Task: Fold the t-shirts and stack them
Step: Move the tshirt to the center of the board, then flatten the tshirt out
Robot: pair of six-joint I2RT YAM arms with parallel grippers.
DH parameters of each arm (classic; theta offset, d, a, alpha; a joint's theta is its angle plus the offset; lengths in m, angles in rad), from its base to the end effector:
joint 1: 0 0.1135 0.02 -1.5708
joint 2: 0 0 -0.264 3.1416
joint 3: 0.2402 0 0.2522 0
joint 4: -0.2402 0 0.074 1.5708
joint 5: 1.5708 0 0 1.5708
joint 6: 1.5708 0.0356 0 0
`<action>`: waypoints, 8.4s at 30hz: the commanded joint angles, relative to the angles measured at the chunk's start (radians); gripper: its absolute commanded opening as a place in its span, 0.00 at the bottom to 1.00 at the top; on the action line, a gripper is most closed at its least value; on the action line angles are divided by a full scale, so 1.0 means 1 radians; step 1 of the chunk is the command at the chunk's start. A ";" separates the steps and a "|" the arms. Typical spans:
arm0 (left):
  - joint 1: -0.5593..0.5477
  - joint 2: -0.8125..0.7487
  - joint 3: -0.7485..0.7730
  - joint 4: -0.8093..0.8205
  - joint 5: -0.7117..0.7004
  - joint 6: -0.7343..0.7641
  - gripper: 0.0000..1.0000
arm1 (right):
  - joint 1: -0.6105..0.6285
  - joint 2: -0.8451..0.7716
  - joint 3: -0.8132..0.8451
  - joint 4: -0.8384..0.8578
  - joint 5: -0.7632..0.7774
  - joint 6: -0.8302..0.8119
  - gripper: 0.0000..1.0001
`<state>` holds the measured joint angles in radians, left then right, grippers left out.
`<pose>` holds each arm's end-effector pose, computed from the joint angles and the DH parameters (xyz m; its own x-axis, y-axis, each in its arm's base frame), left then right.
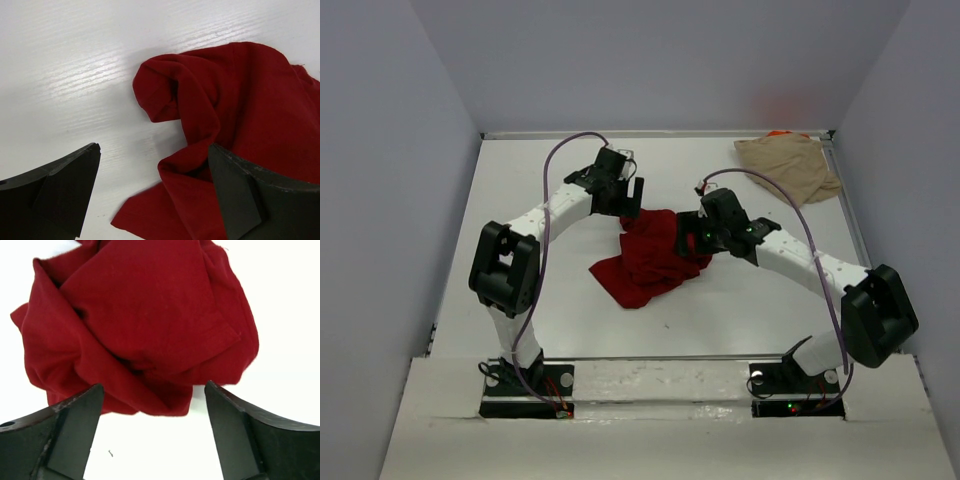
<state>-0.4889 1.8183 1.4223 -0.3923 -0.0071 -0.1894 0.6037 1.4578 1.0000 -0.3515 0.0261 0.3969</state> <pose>0.3631 -0.1929 0.2526 -0.7025 0.1605 -0.6934 0.3390 0.9320 -0.1278 0.2575 0.1764 0.2420 -0.7632 -0.0569 -0.6437 -0.2794 0.9273 0.2493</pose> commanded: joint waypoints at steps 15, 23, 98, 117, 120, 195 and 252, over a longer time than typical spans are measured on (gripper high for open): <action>0.001 -0.060 -0.005 -0.010 0.045 -0.005 0.99 | 0.007 0.096 0.121 -0.012 -0.018 -0.007 0.63; 0.000 -0.085 -0.019 -0.010 0.038 -0.004 0.99 | 0.007 0.151 0.160 0.008 -0.052 -0.020 0.49; 0.013 -0.149 -0.086 0.072 0.026 -0.022 0.99 | 0.084 0.463 1.454 -0.326 0.574 -0.573 0.00; 0.054 -0.241 0.192 -0.077 -0.213 -0.021 0.99 | 0.238 0.435 1.412 -0.368 0.738 -0.566 0.00; 0.144 -0.388 0.031 0.080 -0.086 -0.061 0.99 | 0.307 0.438 1.396 -0.307 0.745 -0.665 0.00; -0.137 0.062 0.154 0.084 0.249 -0.122 0.99 | -0.034 0.032 0.535 -0.302 0.245 -0.213 0.68; 0.073 0.114 -0.105 0.584 1.007 -0.298 0.99 | -0.377 -0.062 0.266 -0.040 -0.469 -0.046 0.56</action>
<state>-0.4072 1.9228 1.3350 0.0864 0.8490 -0.3882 0.2588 1.4330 1.2934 -0.4873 -0.2695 0.2993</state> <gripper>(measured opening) 0.989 0.566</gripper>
